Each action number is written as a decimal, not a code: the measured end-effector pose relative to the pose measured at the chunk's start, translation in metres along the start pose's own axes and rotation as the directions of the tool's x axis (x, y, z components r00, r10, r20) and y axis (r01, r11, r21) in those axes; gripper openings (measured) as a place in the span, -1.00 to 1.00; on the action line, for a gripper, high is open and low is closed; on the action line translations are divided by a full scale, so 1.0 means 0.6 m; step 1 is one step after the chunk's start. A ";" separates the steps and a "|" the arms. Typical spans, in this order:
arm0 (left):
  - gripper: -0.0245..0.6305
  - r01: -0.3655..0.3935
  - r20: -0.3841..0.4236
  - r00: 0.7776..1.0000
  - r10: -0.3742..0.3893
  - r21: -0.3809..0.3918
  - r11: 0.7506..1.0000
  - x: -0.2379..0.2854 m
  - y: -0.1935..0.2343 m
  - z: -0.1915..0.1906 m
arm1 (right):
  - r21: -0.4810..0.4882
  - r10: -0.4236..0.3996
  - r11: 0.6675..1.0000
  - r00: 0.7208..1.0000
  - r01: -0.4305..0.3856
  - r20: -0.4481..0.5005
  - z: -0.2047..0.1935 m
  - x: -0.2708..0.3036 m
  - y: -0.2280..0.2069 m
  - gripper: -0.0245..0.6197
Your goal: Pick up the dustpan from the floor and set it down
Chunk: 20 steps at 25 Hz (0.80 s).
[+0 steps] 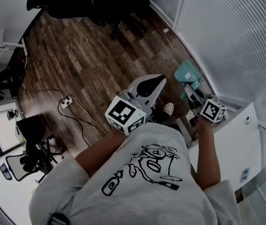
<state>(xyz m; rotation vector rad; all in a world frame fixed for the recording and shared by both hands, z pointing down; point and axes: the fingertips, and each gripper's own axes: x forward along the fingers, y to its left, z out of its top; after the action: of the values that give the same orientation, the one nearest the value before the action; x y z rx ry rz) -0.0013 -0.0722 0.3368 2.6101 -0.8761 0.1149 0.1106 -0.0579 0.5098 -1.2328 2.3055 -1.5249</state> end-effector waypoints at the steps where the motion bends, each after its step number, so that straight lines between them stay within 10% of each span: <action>1: -0.92 0.000 -0.001 1.000 0.000 0.000 1.000 0.001 0.000 -0.003 | 0.002 -0.001 1.000 1.000 0.001 0.002 -0.002 0.002 -0.005 -0.60; 20: -0.92 0.006 -0.051 0.999 -0.007 -0.020 1.000 -0.003 -0.005 -0.054 | 0.046 -0.035 0.998 0.999 0.034 0.007 -0.038 0.020 -0.085 -0.60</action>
<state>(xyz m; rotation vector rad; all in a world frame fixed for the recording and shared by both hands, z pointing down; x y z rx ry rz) 0.0005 -0.0564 0.3655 2.5798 -0.8468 0.1691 0.1198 -0.0577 0.5659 -1.2714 2.2430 -1.5712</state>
